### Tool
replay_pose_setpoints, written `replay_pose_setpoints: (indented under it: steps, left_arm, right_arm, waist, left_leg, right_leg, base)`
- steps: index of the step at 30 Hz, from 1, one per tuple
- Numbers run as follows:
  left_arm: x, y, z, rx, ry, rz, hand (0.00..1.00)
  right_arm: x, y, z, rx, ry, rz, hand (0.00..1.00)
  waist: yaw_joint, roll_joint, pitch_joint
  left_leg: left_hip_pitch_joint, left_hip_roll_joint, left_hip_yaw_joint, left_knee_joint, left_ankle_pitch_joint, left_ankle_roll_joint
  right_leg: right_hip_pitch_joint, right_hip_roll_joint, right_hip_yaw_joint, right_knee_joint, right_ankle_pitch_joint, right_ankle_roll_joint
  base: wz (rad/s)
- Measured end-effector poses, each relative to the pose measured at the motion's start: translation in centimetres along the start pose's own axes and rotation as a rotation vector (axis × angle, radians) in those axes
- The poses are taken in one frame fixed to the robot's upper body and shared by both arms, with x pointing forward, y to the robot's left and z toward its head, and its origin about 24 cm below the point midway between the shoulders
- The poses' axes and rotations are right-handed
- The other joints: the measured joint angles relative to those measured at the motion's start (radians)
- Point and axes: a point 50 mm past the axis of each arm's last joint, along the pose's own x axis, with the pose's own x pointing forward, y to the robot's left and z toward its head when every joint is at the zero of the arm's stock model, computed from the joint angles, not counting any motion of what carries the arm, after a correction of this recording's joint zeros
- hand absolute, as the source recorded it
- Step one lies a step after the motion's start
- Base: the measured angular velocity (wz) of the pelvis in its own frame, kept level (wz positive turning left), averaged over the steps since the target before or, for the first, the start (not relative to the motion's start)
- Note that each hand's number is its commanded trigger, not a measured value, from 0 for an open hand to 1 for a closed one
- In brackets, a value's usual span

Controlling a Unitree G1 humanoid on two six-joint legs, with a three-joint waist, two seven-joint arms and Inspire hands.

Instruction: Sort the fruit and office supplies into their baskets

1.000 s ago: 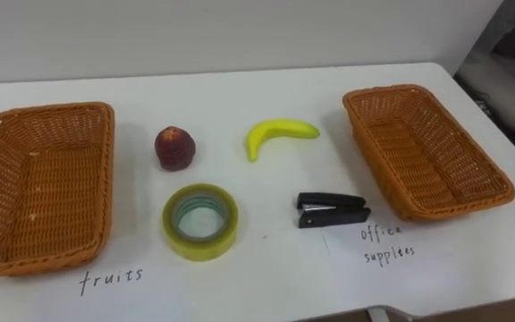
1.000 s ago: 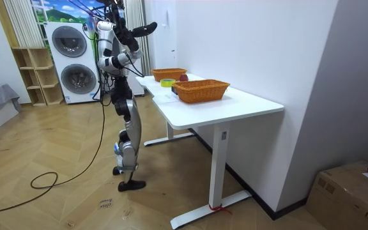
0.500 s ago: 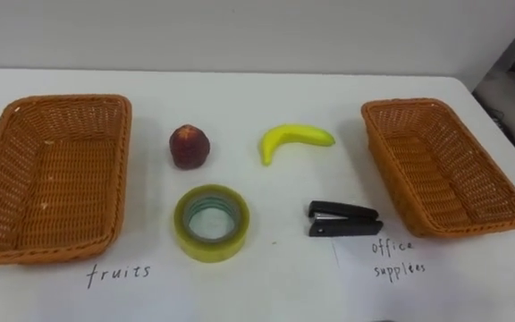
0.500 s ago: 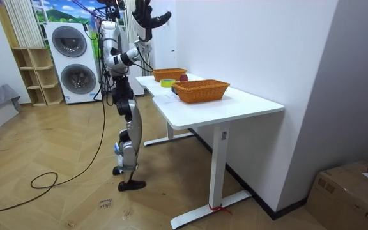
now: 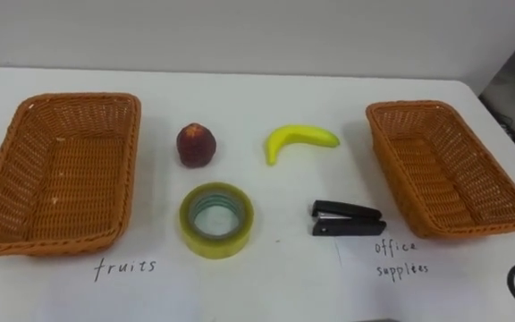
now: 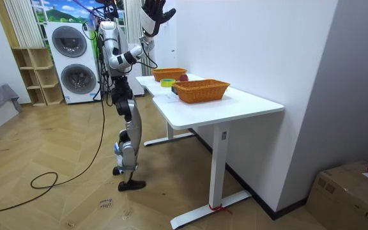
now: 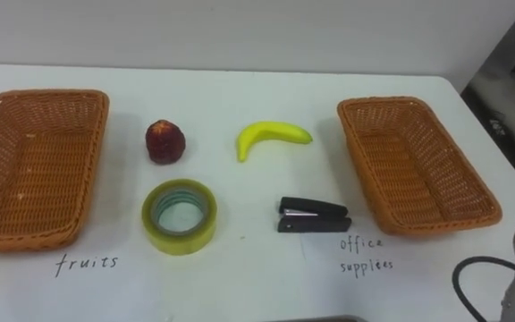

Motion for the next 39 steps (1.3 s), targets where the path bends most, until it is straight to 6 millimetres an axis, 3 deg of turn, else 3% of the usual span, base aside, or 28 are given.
replay_pose_setpoints:
  steps: [5, 8, 13, 26, 29, 32, 39]
  left_arm:
    - [0.2, -0.1, 0.8, -0.002, -0.011, -0.003, 0.0]
    - [0.3, 0.1, 1.5, 0.003, -0.033, 0.0, 0.0]
    - [0.3, 0.0, 1.6, 0.013, -0.03, -0.005, 0.0]
    - [0.3, -0.4, 2.0, 0.045, -0.05, -0.019, 0.0]
    - [0.3, -0.4, 2.2, 0.044, -0.057, -0.027, 0.0]
    - [0.4, -0.5, 2.5, 0.044, -0.064, -0.035, 0.0]
    - [0.4, -0.4, 2.6, 0.044, -0.062, -0.035, 0.0]
  right_arm:
    - [-0.6, 1.5, 0.3, 0.024, -0.004, 0.139, 0.0]
    - [-0.7, 2.0, 0.4, 0.027, -0.008, 0.187, 0.0]
    - [-0.9, 2.6, 0.5, -0.005, -0.043, 0.274, 0.0]
    - [-3.8, 5.2, 0.2, -0.033, -0.026, 0.594, 0.0]
    - [-4.5, 5.8, 0.2, -0.026, -0.014, 0.673, 0.0]
    - [-5.2, 6.3, 0.2, -0.022, -0.005, 0.753, 0.0]
    - [-6.0, 6.8, -0.1, -0.037, 0.018, 0.892, 0.0]
  waist:
    - [0.011, -0.004, 0.0006]
    - [0.018, -0.013, 0.0083]
    - [0.026, -0.018, 0.0084]
    - [0.035, -0.007, 0.0064]
    - [0.045, -0.005, 0.0039]
    - [0.049, 0.002, -0.0045]
    - [0.047, 0.007, -0.0024]
  left_leg:
    - [0.001, 0.002, -0.004, 0.0, 0.0, 0.0]
    - [-0.001, 0.003, -0.015, 0.001, 0.001, -0.001]
    - [-0.01, 0.003, -0.021, 0.003, 0.001, -0.001]
    - [-0.022, 0.004, -0.027, 0.022, 0.001, -0.001]
    - [-0.024, 0.004, -0.027, 0.023, 0.001, -0.001]
    - [-0.025, 0.004, -0.03, 0.023, 0.0, -0.001]
    - [-0.013, 0.003, -0.037, 0.022, 0.001, -0.001]
  right_leg:
    - [0.001, 0.003, 0.001, 0.001, 0.002, -0.002]
    - [0.005, 0.002, -0.007, -0.001, 0.002, -0.003]
    - [0.004, 0.001, -0.012, -0.003, 0.005, -0.002]
    - [0.0, 0.0, -0.017, -0.002, 0.014, -0.005]
    - [0.001, -0.001, -0.019, -0.001, 0.015, -0.005]
    - [0.003, -0.001, -0.02, -0.001, 0.016, -0.005]
    - [0.017, 0.0, -0.022, -0.004, 0.016, -0.005]
  base:
    - [0.0]
    - [0.08]
    - [0.03]
    - [0.01]
    - [0.0]
    - [0.0]
    - [0.02]
